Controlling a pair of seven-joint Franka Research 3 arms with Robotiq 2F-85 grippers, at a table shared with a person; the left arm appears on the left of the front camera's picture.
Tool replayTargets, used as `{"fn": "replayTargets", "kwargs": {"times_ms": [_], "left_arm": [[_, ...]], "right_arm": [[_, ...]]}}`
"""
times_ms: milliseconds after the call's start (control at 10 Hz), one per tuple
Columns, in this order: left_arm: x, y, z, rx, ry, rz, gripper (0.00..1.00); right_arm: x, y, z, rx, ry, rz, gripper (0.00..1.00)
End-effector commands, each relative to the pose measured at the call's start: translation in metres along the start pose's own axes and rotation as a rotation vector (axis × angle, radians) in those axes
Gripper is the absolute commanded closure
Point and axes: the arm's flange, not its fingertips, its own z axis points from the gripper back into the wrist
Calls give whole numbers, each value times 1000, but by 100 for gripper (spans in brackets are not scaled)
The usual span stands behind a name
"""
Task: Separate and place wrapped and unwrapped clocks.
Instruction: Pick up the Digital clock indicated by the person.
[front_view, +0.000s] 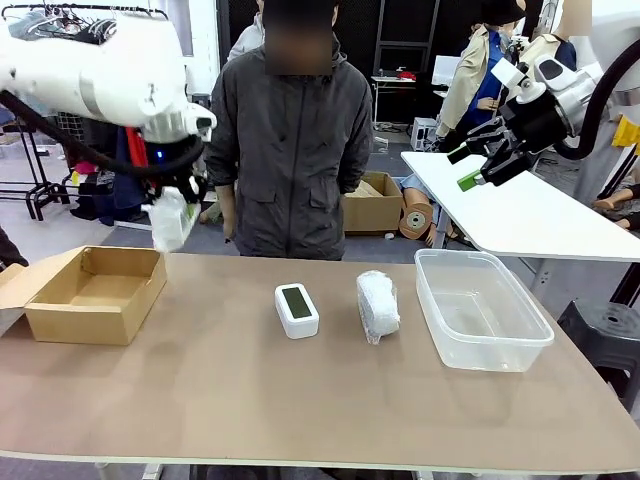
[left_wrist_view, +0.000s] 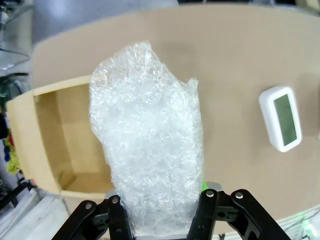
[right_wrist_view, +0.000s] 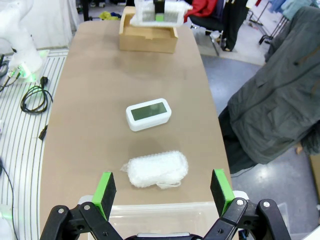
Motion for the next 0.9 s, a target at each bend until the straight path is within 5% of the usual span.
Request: {"fn": "replayTargets", "kwargs": {"times_ms": [0,500,800], "left_arm": [[4,1,26,54,-42,48,100],[-4,2,65,43,-141,50,100],[2,2,71,35,-113,54,100]], "right_arm": [[0,0,1,-3,9,5,0],[0,0,1,-3,9,5,0],[0,0,1,-3,9,5,0]]}}
